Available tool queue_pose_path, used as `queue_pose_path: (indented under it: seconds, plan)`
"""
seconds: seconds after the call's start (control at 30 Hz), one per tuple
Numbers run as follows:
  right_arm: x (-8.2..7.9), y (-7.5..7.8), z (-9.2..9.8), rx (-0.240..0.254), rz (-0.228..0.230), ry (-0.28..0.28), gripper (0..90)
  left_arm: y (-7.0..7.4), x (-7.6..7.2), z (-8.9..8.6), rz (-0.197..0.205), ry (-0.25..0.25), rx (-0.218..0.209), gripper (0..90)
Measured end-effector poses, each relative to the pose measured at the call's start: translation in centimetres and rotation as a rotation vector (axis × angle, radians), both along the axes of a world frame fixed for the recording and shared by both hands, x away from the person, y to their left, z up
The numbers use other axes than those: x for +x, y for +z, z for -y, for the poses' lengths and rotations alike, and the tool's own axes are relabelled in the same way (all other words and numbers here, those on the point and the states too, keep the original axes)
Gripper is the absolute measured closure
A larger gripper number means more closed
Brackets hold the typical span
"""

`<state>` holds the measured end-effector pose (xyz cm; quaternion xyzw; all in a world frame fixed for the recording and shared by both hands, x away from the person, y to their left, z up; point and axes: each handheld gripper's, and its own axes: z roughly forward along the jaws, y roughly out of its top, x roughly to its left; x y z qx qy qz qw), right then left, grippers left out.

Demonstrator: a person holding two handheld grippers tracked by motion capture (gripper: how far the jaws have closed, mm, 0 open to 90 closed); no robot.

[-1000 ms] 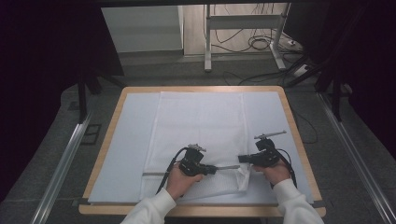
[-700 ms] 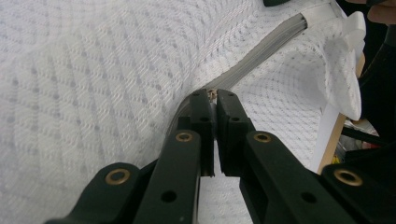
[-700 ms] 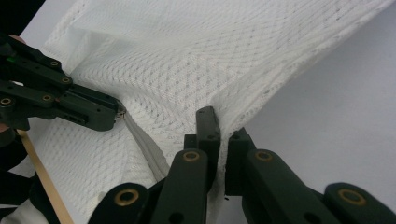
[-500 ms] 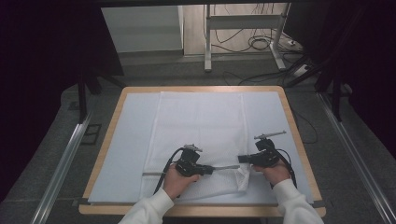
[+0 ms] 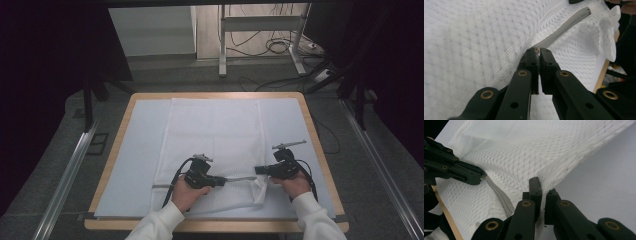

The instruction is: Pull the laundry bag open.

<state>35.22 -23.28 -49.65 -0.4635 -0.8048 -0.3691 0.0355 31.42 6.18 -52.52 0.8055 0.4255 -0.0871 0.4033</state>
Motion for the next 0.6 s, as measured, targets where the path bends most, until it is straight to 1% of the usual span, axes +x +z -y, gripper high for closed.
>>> queue_pose_path:
  seconds: [0.13, 0.2, 0.27, 0.37, 0.43, 0.53, 0.57, 0.6]
  plan:
    - [0.0, 0.0, 0.0, 0.003, 0.005, 0.002, 87.4, 0.2, -0.1, -0.3, 0.000, 0.009, -0.009, 86.7]
    - [-0.1, 0.1, 0.0, 0.007, 0.005, 0.002, 87.4, 0.3, -0.2, -0.5, 0.000, 0.005, -0.007, 86.7]
    - [-0.1, 0.0, 0.0, 0.004, 0.007, 0.003, 87.4, 0.2, -0.2, -0.6, 0.000, 0.008, -0.002, 86.7]
    - [0.0, 0.0, 0.0, 0.005, 0.006, 0.002, 87.4, 0.1, -0.2, -0.8, -0.006, 0.008, -0.008, 86.7]
    - [-0.1, 0.0, -0.1, 0.003, 0.005, 0.004, 87.4, 0.1, -0.2, -0.9, -0.005, 0.009, -0.002, 86.8]
    - [-0.1, 0.0, -0.1, 0.006, 0.008, 0.003, 87.4, 0.0, -0.3, -1.1, -0.008, 0.014, -0.009, 86.7]
    - [-0.1, 0.0, -0.1, 0.005, 0.008, 0.005, 87.4, 0.0, -0.3, -1.2, -0.008, 0.013, -0.003, 86.7]
    - [-0.1, 0.0, -0.1, 0.001, 0.010, 0.006, 87.4, 0.0, -0.3, -1.3, -0.008, 0.015, -0.005, 86.7]
